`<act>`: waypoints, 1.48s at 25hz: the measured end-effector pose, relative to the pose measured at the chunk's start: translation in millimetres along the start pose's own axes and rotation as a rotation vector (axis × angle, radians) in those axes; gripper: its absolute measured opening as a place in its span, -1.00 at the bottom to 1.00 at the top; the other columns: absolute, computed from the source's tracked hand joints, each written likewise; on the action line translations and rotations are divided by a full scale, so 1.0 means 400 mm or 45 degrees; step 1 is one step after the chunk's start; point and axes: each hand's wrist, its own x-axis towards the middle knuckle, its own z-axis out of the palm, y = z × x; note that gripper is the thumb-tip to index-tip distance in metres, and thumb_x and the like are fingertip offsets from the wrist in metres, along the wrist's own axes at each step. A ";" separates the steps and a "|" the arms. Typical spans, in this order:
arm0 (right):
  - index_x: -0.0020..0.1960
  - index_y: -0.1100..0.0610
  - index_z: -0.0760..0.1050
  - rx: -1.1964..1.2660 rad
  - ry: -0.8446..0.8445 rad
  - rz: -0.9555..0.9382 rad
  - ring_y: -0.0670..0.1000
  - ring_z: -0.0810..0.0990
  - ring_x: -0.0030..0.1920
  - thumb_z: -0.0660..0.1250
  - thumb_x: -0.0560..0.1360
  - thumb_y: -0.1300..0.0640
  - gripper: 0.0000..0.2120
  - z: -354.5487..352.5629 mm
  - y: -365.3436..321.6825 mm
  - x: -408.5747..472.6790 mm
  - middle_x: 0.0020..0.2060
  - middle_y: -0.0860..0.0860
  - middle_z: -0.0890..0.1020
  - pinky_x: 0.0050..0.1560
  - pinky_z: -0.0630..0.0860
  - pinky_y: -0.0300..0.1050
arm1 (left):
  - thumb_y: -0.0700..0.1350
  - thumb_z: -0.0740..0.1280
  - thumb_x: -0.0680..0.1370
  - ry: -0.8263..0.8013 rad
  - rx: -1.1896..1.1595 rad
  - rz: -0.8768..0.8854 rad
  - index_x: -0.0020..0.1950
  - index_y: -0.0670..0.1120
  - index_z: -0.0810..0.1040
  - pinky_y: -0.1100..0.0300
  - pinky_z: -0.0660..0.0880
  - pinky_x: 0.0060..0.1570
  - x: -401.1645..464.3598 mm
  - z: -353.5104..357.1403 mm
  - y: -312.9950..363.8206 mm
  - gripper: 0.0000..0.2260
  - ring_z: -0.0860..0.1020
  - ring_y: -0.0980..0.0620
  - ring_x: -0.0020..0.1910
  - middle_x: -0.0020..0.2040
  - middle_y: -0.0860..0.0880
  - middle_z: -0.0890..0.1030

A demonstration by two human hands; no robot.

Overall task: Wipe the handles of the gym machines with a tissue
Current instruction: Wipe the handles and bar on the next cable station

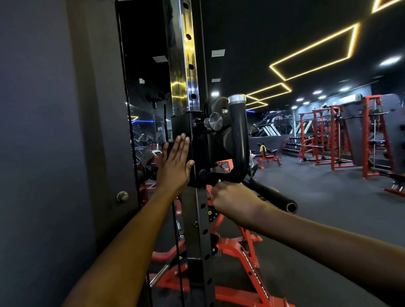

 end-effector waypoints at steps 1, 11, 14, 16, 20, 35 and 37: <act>0.25 0.29 0.43 0.040 0.031 0.069 0.15 0.41 0.24 0.12 0.56 0.32 -0.72 -0.011 0.001 -0.002 0.20 0.19 0.46 0.16 0.42 -0.02 | 0.09 -0.18 0.62 0.015 0.003 -0.005 0.55 -0.12 -0.16 0.11 -0.39 0.46 -0.001 0.002 -0.001 -0.45 -0.15 0.07 0.55 0.58 -0.04 -0.10; 0.16 0.26 0.50 -0.004 -0.088 0.205 0.15 0.54 0.12 0.14 0.55 0.34 -0.76 -0.015 0.017 0.109 0.11 0.14 0.54 -0.03 0.48 -0.01 | 0.09 -0.23 0.61 -0.036 0.021 -0.019 0.54 -0.12 -0.21 0.08 -0.38 0.47 -0.002 -0.008 0.001 -0.45 -0.20 0.07 0.55 0.57 -0.03 -0.15; 0.20 0.28 0.46 0.056 -0.038 0.221 0.16 0.53 0.12 0.15 0.55 0.35 -0.75 -0.017 0.025 0.107 0.13 0.16 0.52 0.00 0.49 -0.01 | 0.11 -0.28 0.59 -0.067 0.020 -0.033 0.53 -0.10 -0.27 0.08 -0.41 0.46 0.000 -0.011 0.005 -0.44 -0.25 0.08 0.54 0.57 -0.02 -0.20; 0.24 0.32 0.42 0.053 -0.053 0.112 0.19 0.47 0.19 0.11 0.57 0.35 -0.72 -0.004 0.031 0.123 0.19 0.19 0.46 0.08 0.46 0.03 | 0.11 -0.29 0.58 -0.062 0.041 -0.043 0.52 -0.10 -0.28 0.11 -0.46 0.43 0.000 -0.013 0.007 -0.44 -0.27 0.09 0.53 0.56 -0.01 -0.22; 0.12 0.33 0.51 -0.083 -0.069 -0.059 0.20 0.47 0.17 0.11 0.55 0.35 -0.75 0.016 0.020 0.096 0.11 0.21 0.55 0.12 0.45 0.02 | 0.11 -0.30 0.57 -0.043 0.056 -0.031 0.52 -0.11 -0.25 0.13 -0.48 0.41 -0.001 -0.018 0.006 -0.44 -0.27 0.09 0.52 0.55 -0.01 -0.23; 0.13 0.28 0.50 -0.217 -0.194 0.387 0.20 0.52 0.13 0.18 0.55 0.28 -0.79 -0.023 -0.030 0.069 0.06 0.19 0.57 0.28 0.30 0.21 | 0.11 -0.31 0.57 -0.064 0.027 -0.061 0.52 -0.09 -0.27 0.14 -0.49 0.40 -0.003 -0.021 0.015 -0.44 -0.27 0.09 0.52 0.56 0.00 -0.22; 0.14 0.23 0.51 -0.103 -0.183 0.456 0.18 0.54 0.11 0.18 0.54 0.27 -0.78 -0.033 0.003 0.110 0.03 0.13 0.58 0.32 0.17 0.35 | 0.10 -0.29 0.57 -0.052 -0.001 -0.067 0.52 -0.09 -0.26 0.13 -0.46 0.43 -0.004 -0.023 0.017 -0.44 -0.27 0.10 0.52 0.55 0.01 -0.23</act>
